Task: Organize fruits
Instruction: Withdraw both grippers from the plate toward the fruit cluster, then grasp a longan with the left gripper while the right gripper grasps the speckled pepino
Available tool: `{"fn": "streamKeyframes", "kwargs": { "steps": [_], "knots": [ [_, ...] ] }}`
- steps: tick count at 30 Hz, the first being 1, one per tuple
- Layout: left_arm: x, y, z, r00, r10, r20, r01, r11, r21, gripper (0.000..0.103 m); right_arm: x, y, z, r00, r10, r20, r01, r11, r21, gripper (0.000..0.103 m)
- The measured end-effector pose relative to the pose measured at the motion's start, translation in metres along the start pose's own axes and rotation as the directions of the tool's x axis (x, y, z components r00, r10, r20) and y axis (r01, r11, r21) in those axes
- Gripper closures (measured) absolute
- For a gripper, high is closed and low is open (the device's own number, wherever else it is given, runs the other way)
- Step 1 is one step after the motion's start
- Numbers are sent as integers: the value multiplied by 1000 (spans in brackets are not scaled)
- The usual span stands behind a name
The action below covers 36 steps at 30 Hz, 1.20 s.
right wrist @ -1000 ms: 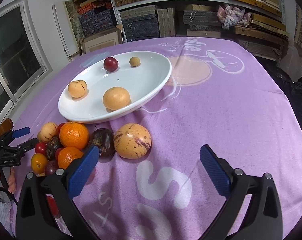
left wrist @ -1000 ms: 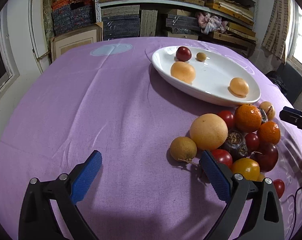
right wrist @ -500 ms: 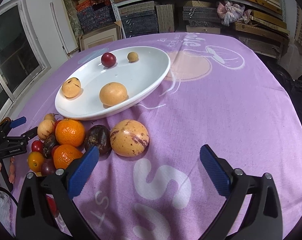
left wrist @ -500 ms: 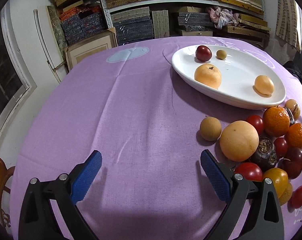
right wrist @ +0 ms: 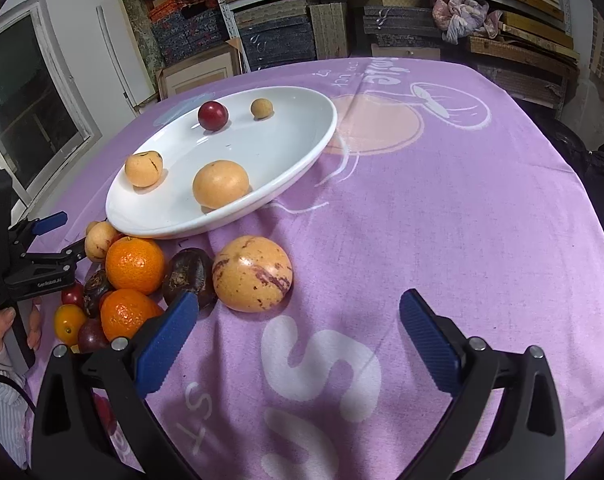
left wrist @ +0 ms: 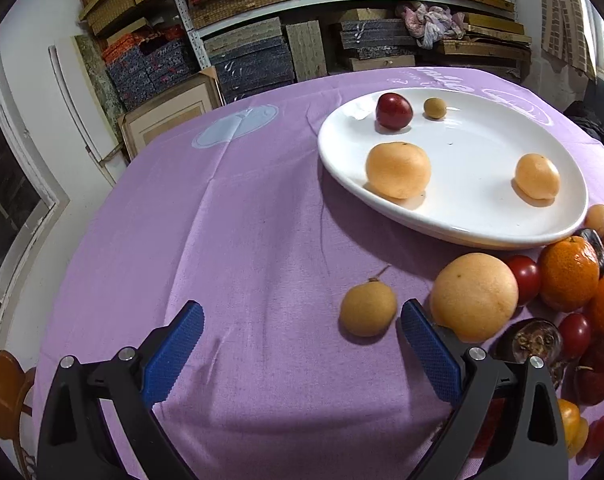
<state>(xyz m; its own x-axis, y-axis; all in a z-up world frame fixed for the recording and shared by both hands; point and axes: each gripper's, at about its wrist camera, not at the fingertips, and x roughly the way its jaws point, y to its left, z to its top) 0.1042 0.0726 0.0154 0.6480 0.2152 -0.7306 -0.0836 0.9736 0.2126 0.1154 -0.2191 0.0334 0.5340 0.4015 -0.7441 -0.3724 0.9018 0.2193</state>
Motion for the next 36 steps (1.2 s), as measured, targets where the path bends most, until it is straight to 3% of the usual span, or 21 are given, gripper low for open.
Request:
{"fn": "streamKeyframes", "kwargs": {
  "steps": [3,6,9,11,14,16,19,23,26,32,36],
  "knots": [
    [1,13,0,997,-78,4,78,995,-59,3,0,5,-1,1000,13,0,-13,1000,-23,4],
    [-5,14,0,988,-153,37,155,986,-55,4,0,7,-1,1000,11,4,-11,999,-34,4],
    [-9,6,1,981,-185,58,186,982,-16,20,-2,6,-1,1000,12,11,-11,1000,-29,4],
    [-11,-1,2,977,-203,66,203,979,9,39,-2,5,0,1000,16,13,-16,1000,-26,4],
    [-11,-10,1,975,-214,65,212,976,42,57,-2,6,-1,1000,18,8,-17,999,-29,4],
    [-11,-14,0,976,-208,59,204,977,62,63,-2,7,-1,1000,23,5,-23,999,-33,4],
    [-4,-16,0,978,-207,30,204,976,70,69,-3,10,-2,1000,21,7,-21,999,-45,4],
    [8,-8,2,968,-249,-18,249,968,30,68,-4,11,-2,1000,14,10,-14,999,-49,4],
    [9,-7,1,966,-256,-17,257,966,25,68,-4,12,-3,1000,14,8,-13,998,-53,4],
    [-4,-19,-9,981,-193,-2,192,976,104,74,-5,15,-4,1000,10,9,-9,997,-78,4],
    [-7,-12,-13,976,-218,-3,218,973,81,73,-4,16,-3,1000,12,5,-12,996,-85,4]
  ]
}}
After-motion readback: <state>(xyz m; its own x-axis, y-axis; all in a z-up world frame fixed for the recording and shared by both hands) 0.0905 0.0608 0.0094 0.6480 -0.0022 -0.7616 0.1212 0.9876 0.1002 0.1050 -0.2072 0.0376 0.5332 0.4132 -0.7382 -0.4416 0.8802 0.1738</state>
